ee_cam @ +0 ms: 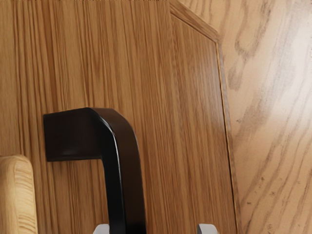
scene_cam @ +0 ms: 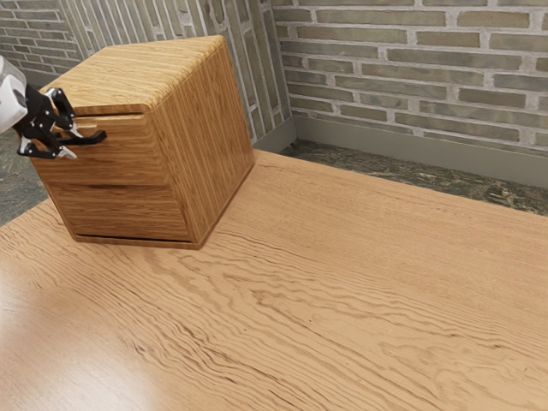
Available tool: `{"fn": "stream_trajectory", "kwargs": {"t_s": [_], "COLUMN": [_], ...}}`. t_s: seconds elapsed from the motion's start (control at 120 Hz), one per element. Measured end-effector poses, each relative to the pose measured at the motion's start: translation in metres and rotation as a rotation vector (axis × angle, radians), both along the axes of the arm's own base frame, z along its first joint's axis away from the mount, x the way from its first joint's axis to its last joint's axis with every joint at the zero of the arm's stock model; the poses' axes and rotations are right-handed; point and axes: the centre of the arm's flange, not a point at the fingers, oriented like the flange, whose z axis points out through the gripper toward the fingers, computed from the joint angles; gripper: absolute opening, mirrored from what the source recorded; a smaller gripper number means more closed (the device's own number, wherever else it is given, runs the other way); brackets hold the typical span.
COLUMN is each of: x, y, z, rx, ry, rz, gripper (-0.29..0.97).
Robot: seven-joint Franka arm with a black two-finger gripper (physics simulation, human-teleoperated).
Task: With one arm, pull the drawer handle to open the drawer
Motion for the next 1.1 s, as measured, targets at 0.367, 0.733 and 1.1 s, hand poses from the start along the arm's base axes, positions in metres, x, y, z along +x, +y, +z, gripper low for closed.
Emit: {"fn": "stream_trajectory", "kwargs": {"t_s": [0.367,0.733,1.1], "x": [-0.012,-0.039,-0.091], "y": [-0.011,-0.023,-0.016], "z": [0.007,0.004,-0.003], "rx": [-0.003,-0.038,-0.080], "ry": [0.007,0.047,0.090], "rz": [0.001,0.020,0.098], "gripper": [0.01,0.01,-0.02]}}
